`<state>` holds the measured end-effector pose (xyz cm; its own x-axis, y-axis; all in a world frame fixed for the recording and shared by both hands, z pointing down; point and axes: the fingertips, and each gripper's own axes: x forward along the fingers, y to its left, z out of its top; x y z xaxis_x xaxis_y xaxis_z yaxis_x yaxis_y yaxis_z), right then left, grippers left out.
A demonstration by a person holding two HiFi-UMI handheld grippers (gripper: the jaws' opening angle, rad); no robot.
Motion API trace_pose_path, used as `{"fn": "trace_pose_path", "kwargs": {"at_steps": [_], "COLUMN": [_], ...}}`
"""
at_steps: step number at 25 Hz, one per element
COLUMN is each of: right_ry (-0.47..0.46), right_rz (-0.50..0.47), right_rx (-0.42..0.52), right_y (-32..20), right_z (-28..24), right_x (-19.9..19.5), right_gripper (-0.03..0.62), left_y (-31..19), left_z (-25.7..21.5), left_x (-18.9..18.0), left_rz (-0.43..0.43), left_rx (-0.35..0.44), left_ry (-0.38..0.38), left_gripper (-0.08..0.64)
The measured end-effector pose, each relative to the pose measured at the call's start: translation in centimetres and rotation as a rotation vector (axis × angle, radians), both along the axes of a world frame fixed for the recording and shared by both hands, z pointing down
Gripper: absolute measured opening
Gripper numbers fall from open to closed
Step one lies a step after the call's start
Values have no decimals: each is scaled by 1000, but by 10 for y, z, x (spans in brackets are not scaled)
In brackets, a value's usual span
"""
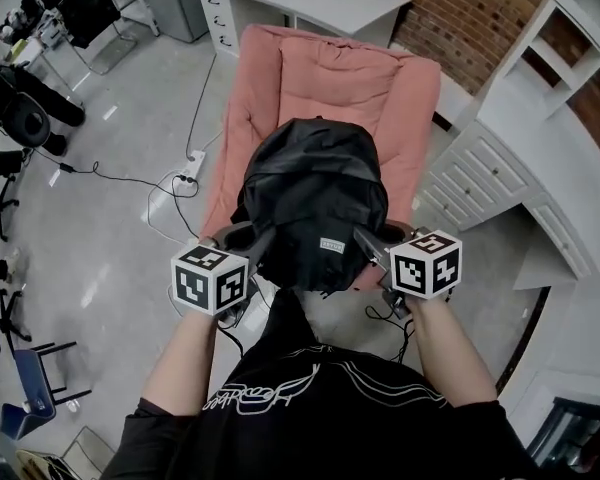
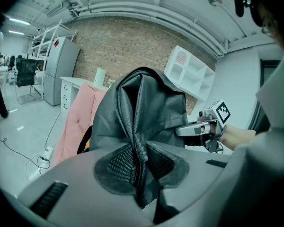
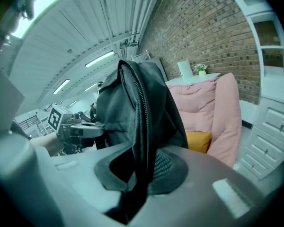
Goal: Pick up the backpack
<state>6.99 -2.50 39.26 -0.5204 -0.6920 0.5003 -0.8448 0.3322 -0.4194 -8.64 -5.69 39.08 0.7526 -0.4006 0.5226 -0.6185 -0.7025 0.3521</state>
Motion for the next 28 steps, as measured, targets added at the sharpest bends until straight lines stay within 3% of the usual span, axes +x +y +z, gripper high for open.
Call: {"fn": "trace_pose_path", "kwargs": {"at_steps": [14, 28], "right_ry": [-21, -4], "right_rz": [12, 46], "right_rx": [171, 272], "right_y": [44, 72], "right_z": [-97, -125], "right_x": [9, 19], "right_gripper": [49, 49], "left_y": [43, 67], "left_z": [-102, -127], "left_x": [7, 16], "left_rz": [6, -2], "left_rx": [131, 155], "left_ry": [61, 101], "left_gripper": [60, 60]}}
